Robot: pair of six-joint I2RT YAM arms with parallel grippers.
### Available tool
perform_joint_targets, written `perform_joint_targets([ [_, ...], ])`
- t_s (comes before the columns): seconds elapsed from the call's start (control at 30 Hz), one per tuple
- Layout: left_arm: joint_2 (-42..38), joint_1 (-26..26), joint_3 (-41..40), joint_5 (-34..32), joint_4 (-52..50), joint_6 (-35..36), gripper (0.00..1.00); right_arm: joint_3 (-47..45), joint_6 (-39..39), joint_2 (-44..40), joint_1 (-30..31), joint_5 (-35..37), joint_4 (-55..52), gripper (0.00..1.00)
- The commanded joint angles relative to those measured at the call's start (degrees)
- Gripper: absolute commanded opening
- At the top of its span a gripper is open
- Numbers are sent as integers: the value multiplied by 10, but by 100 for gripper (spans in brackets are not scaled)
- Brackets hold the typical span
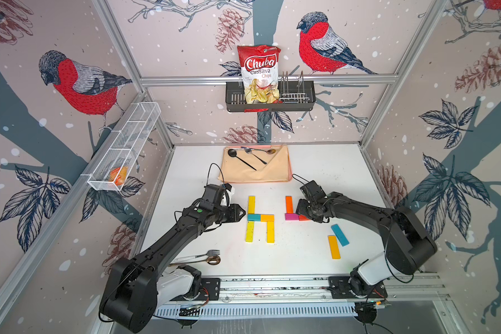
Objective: Assemble the letter h with building blocks
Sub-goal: Assemble the building block at the center of the board, then adjust the building block at the center of the board.
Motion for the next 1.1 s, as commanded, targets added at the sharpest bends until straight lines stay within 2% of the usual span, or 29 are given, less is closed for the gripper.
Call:
perform_joint_targets([
  [0.0, 1, -1, 2, -7, 7, 2, 43, -3, 3, -3, 0, -2, -3, 74],
  [0.17, 0, 0, 2, -7, 7, 2, 43, 10, 7, -11, 5, 27, -30, 74],
  [0.27, 0, -1, 3, -8, 6, 1, 43, 44, 7, -11, 30, 86, -77, 75],
  [0.43, -3, 0, 3, -21, 7, -4, 43, 131, -5, 42, 104, 173, -156, 95],
  [0.63, -4, 0, 3, -26, 3, -5, 43, 224, 8, 146, 171, 249, -241, 100],
  [0.8, -4, 0, 3, -26, 3, -3, 43, 245, 14, 176, 187, 266, -260, 100],
  [1.07, -2, -1, 3, -25, 4, -3, 43, 215, -16, 155, 190, 213, -211, 99],
])
